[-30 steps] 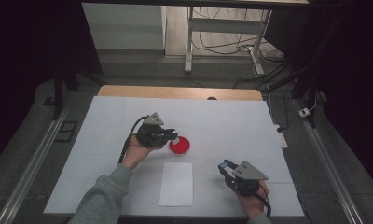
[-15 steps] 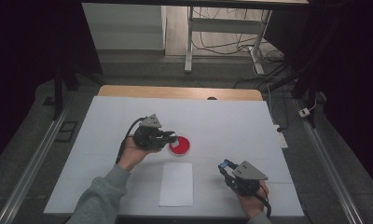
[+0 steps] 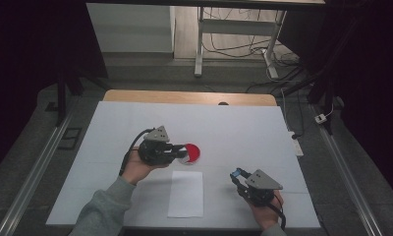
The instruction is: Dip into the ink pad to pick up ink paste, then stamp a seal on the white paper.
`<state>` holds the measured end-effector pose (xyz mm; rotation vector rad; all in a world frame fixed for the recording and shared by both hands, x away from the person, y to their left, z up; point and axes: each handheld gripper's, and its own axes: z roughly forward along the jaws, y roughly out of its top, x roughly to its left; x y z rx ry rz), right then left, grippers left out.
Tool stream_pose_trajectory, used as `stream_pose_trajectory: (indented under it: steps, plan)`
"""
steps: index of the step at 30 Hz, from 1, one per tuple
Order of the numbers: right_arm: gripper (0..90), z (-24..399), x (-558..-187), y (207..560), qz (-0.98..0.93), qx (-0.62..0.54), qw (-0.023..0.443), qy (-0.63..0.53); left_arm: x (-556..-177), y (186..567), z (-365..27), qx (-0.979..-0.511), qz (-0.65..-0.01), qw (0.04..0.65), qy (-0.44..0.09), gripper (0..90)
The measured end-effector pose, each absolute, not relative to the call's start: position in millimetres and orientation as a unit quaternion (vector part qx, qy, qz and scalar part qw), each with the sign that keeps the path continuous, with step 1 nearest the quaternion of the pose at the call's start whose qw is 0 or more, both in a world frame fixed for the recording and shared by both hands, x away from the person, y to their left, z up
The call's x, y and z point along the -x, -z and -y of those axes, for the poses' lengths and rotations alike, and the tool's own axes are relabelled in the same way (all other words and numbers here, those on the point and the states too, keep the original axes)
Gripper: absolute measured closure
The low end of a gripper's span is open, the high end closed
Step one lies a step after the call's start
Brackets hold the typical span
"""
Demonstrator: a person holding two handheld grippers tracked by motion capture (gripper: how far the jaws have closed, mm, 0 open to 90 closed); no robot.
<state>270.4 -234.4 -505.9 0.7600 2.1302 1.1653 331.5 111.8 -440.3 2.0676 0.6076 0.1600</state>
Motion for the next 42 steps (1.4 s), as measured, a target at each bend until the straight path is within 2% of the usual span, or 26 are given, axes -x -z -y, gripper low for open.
stream_pose_trajectory:
  steps: [21, 42]
  plan:
    - [65.3, 233, -271, 506, -0.802, -0.283, 0.294, -0.437, -325, 445, -120, -0.845, -0.247, 0.471, -0.046, 75.6]
    - [65.3, 234, -271, 505, -0.800, -0.287, 0.296, -0.436, -306, 449, -112, -0.859, -0.224, 0.459, -0.034, 75.6]
